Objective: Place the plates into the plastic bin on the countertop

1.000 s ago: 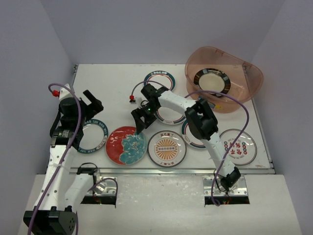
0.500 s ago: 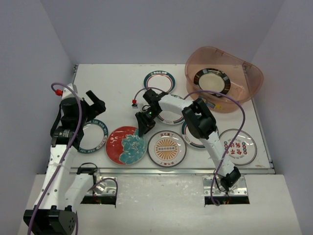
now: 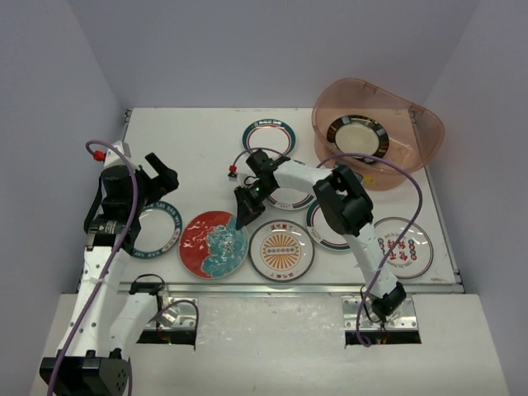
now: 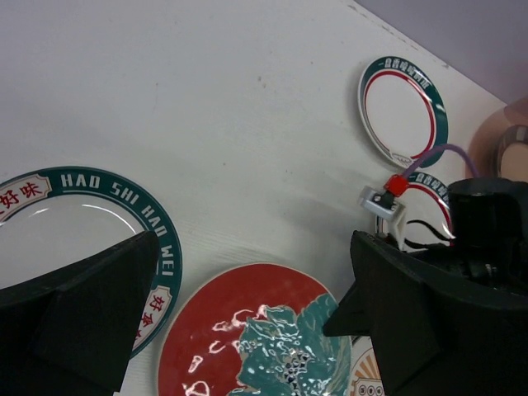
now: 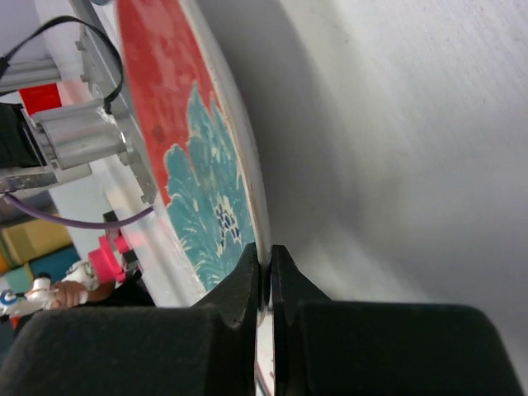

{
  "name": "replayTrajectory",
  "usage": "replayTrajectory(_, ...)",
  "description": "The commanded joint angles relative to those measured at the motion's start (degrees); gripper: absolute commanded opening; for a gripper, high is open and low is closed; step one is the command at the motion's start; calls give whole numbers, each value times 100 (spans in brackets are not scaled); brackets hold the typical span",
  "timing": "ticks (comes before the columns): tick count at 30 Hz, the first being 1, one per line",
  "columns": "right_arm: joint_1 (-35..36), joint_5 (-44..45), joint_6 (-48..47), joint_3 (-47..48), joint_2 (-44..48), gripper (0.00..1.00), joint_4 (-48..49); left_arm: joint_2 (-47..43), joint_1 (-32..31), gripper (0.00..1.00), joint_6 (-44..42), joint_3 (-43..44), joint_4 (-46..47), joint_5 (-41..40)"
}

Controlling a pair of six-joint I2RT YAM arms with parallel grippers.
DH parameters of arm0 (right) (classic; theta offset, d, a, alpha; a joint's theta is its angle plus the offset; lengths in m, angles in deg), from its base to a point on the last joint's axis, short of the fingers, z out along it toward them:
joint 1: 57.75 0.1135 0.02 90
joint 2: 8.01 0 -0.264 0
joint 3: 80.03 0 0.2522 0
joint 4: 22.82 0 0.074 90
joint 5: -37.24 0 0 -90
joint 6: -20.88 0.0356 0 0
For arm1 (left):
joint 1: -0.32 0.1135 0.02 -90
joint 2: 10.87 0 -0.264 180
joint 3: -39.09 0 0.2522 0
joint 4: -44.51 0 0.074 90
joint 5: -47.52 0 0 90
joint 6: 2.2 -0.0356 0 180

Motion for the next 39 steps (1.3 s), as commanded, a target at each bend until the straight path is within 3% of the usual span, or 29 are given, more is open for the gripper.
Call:
replayTrajectory(1, -478, 48, 429, -77, 1352, 0, 502, -142, -50, 100, -50, -22, 283, 4)
replayTrajectory(12, -2326, -252, 2124, -941, 3428, 0, 1553, -161, -42, 100, -41, -14, 284, 4)
replayTrajectory(17, -3746, 695, 3285, -1501, 4288, 0, 2185, -169, -54, 100, -41, -22, 283, 41)
replayTrajectory(19, -4441, 1849, 4032, -1882, 4634, 0, 2330, -176, -53, 100, -41, -22, 294, 87)
replayTrajectory(21, -4898, 2471, 4598, -2297, 4847, 0, 2594, -201, -59, 100, -41, -17, 289, 95)
replayTrajectory(25, -5118, 4037, 5308, -2461, 4826, 0, 2743, -240, -117, 100, -41, -22, 292, 91)
replayTrajectory(28, -5110, 4438, 5552, -2457, 4568, 0, 3242, -263, -153, 100, -41, -39, 316, 110)
replayTrajectory(29, -5110, 4450, 5506, -2407, 4433, 0, 3497, -273, -163, 100, -41, -33, 318, 102)
replayTrajectory(39, -4892, 4656, 4787, -885, 2912, 0, 2834, -303, -478, 100, -60, -66, 371, 172)
